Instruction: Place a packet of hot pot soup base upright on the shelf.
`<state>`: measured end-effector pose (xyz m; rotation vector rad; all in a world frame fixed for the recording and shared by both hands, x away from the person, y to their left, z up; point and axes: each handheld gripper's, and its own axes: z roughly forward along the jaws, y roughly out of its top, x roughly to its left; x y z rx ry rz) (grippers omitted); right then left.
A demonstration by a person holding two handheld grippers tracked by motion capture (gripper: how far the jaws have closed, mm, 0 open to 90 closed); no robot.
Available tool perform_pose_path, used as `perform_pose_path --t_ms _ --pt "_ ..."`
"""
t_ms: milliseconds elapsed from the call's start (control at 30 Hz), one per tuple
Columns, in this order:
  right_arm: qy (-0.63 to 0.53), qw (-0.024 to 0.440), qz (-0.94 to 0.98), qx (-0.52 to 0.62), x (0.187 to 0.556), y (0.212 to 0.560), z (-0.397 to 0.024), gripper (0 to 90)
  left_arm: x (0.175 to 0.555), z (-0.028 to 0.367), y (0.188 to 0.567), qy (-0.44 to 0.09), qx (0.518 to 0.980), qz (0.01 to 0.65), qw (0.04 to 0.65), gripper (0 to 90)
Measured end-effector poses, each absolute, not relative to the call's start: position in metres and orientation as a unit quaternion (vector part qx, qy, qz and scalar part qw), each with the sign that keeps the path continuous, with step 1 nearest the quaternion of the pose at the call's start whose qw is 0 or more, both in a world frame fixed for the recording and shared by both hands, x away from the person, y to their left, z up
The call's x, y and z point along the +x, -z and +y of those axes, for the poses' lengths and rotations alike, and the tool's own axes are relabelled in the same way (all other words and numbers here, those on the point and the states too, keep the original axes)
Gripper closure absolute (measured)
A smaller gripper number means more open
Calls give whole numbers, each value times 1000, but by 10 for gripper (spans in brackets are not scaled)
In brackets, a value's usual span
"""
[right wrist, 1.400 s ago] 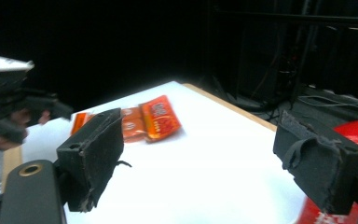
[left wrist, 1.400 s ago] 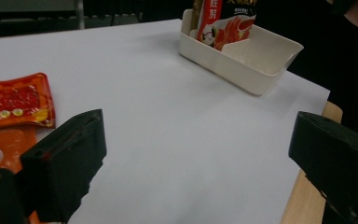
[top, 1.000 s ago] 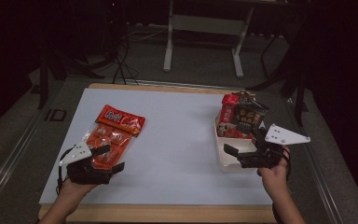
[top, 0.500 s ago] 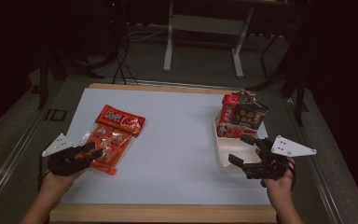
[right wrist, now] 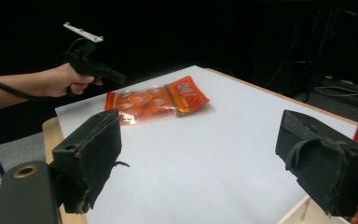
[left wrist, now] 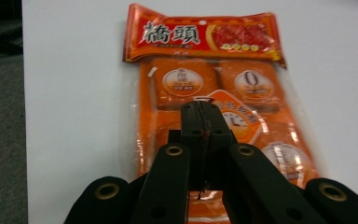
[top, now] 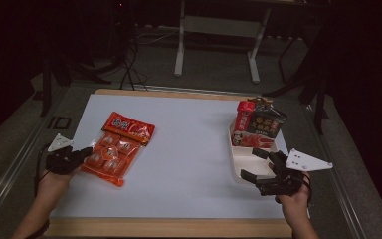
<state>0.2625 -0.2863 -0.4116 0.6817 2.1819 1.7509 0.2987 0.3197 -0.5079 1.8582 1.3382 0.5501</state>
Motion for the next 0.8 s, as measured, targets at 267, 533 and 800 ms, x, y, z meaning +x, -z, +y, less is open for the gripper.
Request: perform_pose_path --t_ms 267,533,800 --pt "-602 126 754 233 262 414 -284 139 316 325 520 -212 738 545 337 900" --pt "-604 120 752 234 263 416 -285 140 323 328 531 -208 750 552 300 900" --pt "-601 116 754 236 265 418 -283 140 335 322 531 -208 770 535 280 900"
